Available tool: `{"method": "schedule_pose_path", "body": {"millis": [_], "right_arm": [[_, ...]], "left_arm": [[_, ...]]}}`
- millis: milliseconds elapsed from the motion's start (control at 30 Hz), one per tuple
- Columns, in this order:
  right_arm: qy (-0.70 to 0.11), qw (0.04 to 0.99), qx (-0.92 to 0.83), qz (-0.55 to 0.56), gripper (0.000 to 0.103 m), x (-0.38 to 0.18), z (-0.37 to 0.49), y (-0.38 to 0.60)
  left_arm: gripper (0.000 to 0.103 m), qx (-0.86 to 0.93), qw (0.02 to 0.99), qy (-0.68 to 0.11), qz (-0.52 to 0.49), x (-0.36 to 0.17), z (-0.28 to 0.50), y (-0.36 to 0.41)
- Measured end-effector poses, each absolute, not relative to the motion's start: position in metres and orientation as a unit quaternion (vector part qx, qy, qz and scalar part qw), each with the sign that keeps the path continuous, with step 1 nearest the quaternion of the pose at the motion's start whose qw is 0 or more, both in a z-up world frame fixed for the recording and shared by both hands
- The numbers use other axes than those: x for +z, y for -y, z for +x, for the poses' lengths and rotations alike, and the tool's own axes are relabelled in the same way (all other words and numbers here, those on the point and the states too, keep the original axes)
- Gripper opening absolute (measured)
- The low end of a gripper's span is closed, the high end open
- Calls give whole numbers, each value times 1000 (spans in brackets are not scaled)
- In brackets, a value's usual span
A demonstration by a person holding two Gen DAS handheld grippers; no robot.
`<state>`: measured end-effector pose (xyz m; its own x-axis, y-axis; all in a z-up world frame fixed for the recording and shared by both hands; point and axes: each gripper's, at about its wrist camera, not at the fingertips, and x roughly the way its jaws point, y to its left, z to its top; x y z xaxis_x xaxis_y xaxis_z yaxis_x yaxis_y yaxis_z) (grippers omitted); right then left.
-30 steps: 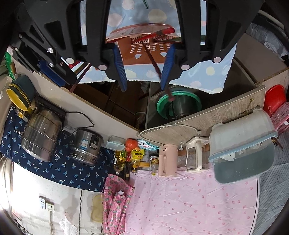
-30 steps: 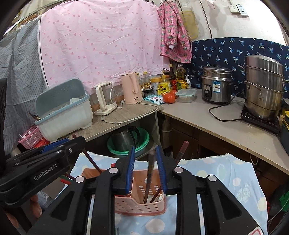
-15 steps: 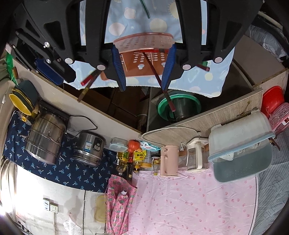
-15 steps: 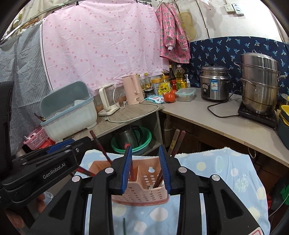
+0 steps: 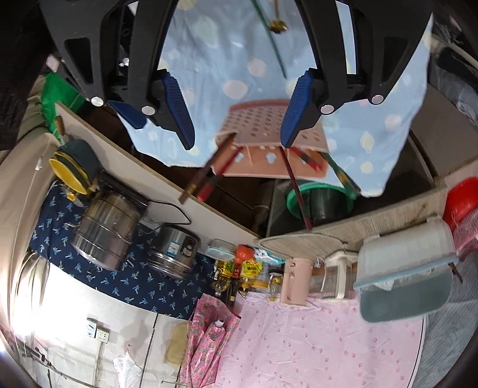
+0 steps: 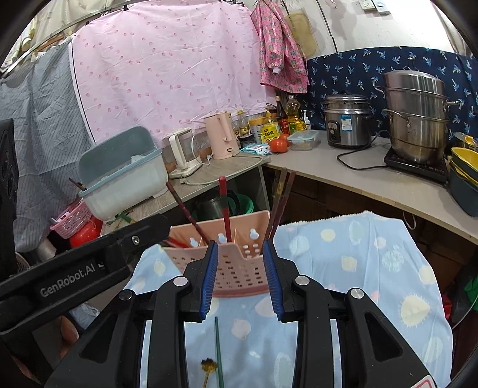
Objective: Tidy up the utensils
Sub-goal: 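Move both open tools down toward the green chopstick and gold spoon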
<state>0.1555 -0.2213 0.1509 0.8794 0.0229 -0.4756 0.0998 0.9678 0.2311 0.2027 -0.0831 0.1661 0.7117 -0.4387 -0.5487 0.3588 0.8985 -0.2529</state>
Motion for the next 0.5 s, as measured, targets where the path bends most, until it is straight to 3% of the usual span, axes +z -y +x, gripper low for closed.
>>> {"method": "schedule_pose_path", "body": {"millis": [233, 500], "right_arm": [[-264, 958, -26, 112, 31, 131, 131, 214], [-343, 933, -22, 105, 32, 63, 95, 196]], "left_arm": [[56, -216, 901, -362, -97, 138, 172, 85], [56, -175, 884, -431, -35, 73, 127, 67]]}}
